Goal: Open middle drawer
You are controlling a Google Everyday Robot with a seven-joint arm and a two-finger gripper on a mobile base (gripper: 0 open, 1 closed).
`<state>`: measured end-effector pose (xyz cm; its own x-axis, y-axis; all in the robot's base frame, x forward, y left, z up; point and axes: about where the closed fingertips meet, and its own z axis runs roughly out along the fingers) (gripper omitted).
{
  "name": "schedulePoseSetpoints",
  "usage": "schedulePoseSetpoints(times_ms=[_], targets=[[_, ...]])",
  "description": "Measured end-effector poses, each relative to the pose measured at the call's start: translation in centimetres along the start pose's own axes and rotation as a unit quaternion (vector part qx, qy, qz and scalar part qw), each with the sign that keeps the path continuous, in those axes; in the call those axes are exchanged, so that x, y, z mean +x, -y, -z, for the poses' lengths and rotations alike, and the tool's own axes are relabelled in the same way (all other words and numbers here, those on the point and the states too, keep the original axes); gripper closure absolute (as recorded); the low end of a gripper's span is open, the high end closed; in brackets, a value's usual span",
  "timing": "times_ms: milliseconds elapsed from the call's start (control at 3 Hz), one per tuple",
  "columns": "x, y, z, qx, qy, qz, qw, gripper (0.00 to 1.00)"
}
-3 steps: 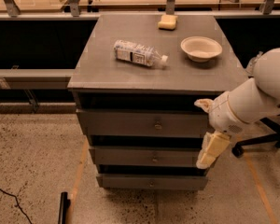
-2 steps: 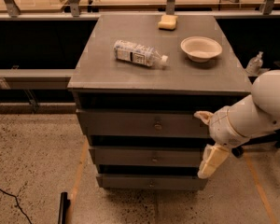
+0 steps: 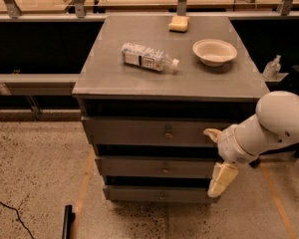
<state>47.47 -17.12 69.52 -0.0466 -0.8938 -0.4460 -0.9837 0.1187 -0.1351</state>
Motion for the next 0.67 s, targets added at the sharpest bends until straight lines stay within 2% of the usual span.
schedulePoseSetpoints(times_ms=[333, 667], targets=[[-0.1, 0.0, -1.7, 0.007, 0.008, 0.009, 0.9999, 0.0], [1.6, 0.5, -6.5, 0.013, 0.017, 0.008, 0.9997, 0.0]])
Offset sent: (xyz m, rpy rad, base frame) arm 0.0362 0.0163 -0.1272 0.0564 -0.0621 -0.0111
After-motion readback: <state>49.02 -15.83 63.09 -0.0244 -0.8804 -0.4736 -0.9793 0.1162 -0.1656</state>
